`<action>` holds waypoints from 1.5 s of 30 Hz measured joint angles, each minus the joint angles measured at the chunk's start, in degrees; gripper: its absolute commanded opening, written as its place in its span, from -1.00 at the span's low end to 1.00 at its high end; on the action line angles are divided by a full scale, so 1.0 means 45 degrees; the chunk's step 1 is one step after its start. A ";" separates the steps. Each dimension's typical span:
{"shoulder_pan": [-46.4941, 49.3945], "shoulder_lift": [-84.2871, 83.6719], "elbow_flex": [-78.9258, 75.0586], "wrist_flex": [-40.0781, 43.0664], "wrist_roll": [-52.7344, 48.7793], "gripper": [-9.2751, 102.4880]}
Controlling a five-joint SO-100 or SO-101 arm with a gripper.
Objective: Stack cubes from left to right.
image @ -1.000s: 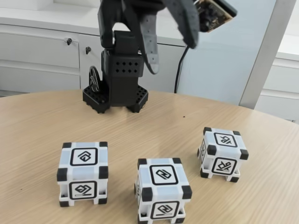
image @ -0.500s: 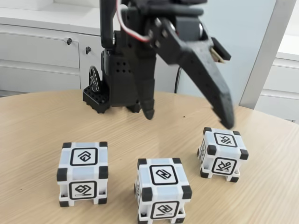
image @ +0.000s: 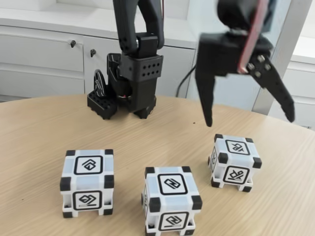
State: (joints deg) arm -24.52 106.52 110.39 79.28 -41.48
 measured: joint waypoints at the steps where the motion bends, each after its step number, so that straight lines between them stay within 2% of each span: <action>1: -0.0020 -0.0410 -0.0039 0.0000 -0.0059 -0.01; 8: -0.0215 -0.2598 -0.0039 -0.0176 -0.0684 -0.04; 20: -0.0234 -0.2754 -0.0039 -0.0176 -0.2500 -0.06; 32: -0.0254 -0.2754 -0.0039 -0.0254 -0.1934 -0.07; 40: 0.0879 -0.2754 -0.0039 -0.2051 -0.1328 -0.10; 45: 0.1191 -0.2754 -0.0039 -0.2266 -0.1738 -0.27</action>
State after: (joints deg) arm -19.16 94.13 110.21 69.08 -49.31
